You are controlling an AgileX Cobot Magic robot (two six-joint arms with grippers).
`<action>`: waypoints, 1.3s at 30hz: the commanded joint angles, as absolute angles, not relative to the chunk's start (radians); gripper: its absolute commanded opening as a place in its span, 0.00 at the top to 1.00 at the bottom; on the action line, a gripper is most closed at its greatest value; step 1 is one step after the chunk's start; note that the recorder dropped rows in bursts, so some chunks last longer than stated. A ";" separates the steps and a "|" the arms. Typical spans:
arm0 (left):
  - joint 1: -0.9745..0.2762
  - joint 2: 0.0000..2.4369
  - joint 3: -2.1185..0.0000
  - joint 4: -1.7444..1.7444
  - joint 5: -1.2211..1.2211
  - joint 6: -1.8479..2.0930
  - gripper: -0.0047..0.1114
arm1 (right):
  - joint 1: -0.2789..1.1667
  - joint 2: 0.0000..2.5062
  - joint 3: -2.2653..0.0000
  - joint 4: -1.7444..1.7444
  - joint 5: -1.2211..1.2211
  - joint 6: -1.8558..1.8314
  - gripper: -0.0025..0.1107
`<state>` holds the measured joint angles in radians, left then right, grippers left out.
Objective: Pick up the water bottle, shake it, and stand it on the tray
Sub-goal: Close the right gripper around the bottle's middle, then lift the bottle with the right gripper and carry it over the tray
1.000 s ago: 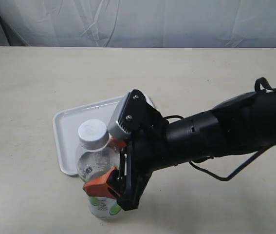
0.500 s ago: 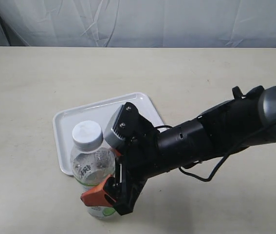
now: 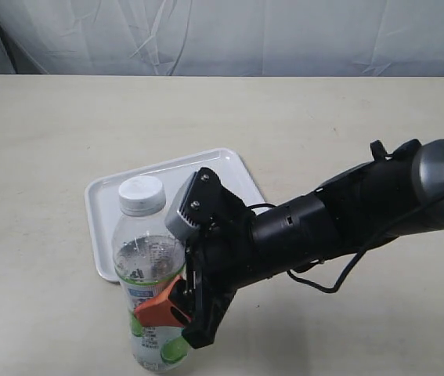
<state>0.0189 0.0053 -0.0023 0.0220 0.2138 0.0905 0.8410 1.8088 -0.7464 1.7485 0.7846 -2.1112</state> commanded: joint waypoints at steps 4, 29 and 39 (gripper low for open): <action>0.019 0.000 0.000 0.020 0.206 0.089 0.96 | 0.838 1.712 -0.762 1.744 0.677 -2.088 0.98; 0.019 0.000 0.000 0.020 0.204 0.089 0.96 | 0.839 1.534 -1.119 1.744 0.057 -1.906 0.98; 0.019 0.000 0.000 0.020 0.204 0.089 0.96 | 0.839 1.655 -1.039 1.744 0.153 -1.831 0.98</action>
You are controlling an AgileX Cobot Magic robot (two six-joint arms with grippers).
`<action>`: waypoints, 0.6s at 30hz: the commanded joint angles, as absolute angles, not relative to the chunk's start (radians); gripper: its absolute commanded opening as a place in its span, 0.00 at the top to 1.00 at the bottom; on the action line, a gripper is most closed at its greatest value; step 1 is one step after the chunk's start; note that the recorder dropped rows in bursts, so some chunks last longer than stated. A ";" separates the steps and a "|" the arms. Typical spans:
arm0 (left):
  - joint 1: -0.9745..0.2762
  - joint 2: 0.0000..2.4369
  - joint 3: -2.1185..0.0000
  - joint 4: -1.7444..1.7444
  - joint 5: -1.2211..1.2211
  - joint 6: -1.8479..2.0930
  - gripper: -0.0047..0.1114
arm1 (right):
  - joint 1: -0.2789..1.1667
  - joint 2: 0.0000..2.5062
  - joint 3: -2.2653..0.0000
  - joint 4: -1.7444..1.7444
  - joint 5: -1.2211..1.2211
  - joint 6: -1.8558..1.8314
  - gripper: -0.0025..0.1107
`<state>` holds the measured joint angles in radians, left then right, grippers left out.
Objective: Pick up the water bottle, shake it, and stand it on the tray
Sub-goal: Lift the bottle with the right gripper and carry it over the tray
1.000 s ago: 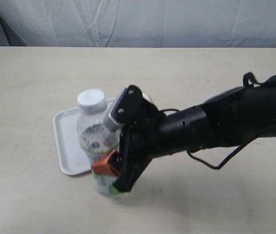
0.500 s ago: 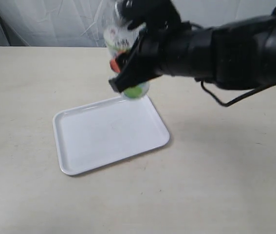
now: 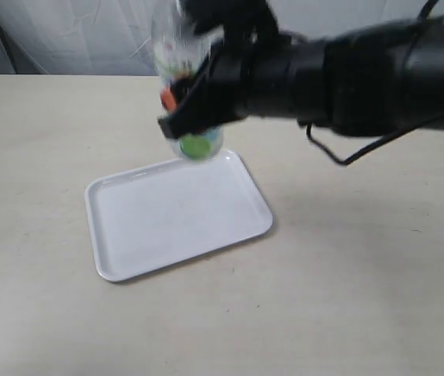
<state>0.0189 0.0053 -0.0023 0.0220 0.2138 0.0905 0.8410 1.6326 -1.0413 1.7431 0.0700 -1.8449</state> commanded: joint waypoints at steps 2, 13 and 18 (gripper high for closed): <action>0.019 0.000 0.000 0.020 0.204 0.089 0.96 | 0.840 1.617 -1.085 1.744 0.155 -1.829 0.98; 0.019 0.000 0.000 0.020 0.206 0.089 0.96 | 0.840 1.673 -1.069 1.744 0.221 -1.776 0.98; 0.019 0.000 0.000 0.020 0.206 0.089 0.96 | 0.876 1.703 -1.063 1.744 0.356 -1.754 0.98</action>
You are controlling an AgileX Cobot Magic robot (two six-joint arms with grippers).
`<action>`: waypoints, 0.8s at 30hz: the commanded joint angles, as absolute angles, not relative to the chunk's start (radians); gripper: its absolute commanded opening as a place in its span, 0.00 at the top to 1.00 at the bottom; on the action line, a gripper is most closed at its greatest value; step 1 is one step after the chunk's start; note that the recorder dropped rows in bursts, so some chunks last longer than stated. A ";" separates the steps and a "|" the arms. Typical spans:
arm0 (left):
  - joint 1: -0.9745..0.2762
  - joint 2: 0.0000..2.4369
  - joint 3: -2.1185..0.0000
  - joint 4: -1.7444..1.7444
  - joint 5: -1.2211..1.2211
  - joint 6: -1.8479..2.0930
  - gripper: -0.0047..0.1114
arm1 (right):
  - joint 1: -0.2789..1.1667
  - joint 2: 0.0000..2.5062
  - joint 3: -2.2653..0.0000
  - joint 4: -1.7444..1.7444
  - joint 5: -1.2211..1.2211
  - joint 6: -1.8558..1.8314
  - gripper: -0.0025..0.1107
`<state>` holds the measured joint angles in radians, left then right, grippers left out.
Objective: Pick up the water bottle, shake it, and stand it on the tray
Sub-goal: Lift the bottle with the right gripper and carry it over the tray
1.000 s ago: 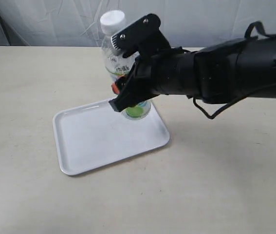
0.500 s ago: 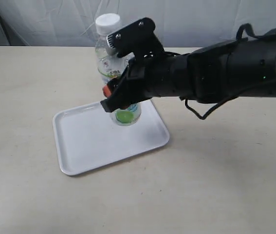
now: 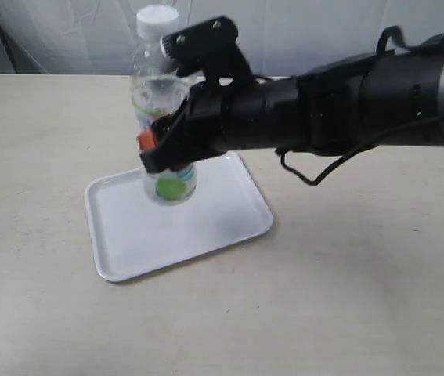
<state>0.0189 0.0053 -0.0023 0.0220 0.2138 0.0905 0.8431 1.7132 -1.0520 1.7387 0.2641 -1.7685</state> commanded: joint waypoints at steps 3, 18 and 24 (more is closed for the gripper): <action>0.019 0.000 0.000 0.020 0.206 0.089 0.96 | 0.892 1.698 -1.063 1.708 0.019 -1.738 0.98; 0.019 0.000 0.000 0.020 0.206 0.089 0.96 | 0.904 1.694 -1.099 1.630 -0.098 -1.577 0.98; 0.019 0.000 0.000 0.020 0.206 0.089 0.96 | 0.915 1.691 -1.110 1.744 -0.014 -1.627 0.98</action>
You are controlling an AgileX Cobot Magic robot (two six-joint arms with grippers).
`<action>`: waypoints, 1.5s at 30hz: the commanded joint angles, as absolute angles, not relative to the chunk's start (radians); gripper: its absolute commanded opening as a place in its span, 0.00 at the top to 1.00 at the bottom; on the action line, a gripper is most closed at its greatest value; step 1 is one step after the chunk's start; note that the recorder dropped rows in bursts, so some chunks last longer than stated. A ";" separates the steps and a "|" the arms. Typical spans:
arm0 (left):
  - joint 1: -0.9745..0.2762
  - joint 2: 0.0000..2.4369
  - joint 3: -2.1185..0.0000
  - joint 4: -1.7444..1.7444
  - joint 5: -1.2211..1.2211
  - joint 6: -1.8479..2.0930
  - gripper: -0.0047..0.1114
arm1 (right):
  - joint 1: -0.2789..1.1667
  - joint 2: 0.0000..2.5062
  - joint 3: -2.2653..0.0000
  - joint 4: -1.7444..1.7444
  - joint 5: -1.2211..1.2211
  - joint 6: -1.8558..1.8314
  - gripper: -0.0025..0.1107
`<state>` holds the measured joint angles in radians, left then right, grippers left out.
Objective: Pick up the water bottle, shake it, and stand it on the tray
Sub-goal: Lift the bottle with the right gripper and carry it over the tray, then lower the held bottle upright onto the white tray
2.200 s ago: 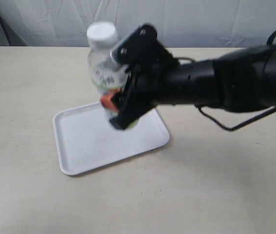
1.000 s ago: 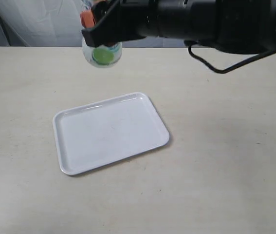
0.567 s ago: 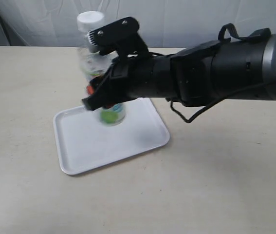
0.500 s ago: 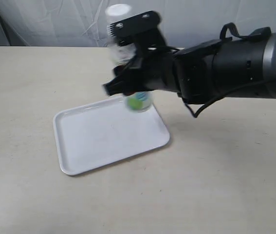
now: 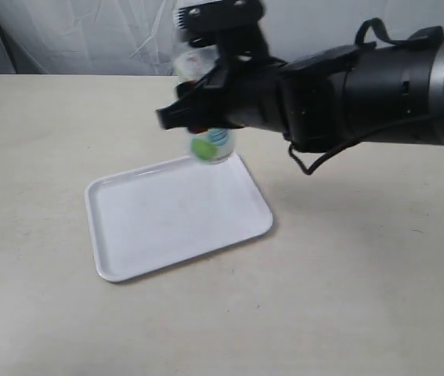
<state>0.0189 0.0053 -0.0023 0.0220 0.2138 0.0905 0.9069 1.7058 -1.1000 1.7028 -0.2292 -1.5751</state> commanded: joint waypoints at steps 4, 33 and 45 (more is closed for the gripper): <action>0.019 0.000 0.000 0.020 0.206 0.089 0.96 | 0.919 1.703 -1.123 1.599 0.188 -1.676 0.98; 0.019 0.000 0.000 0.020 0.204 0.089 0.96 | 0.918 1.752 -1.122 1.648 -0.037 -1.647 0.98; 0.019 0.000 0.000 0.020 0.204 0.089 0.96 | 0.918 1.804 -1.125 1.598 0.000 -1.651 0.98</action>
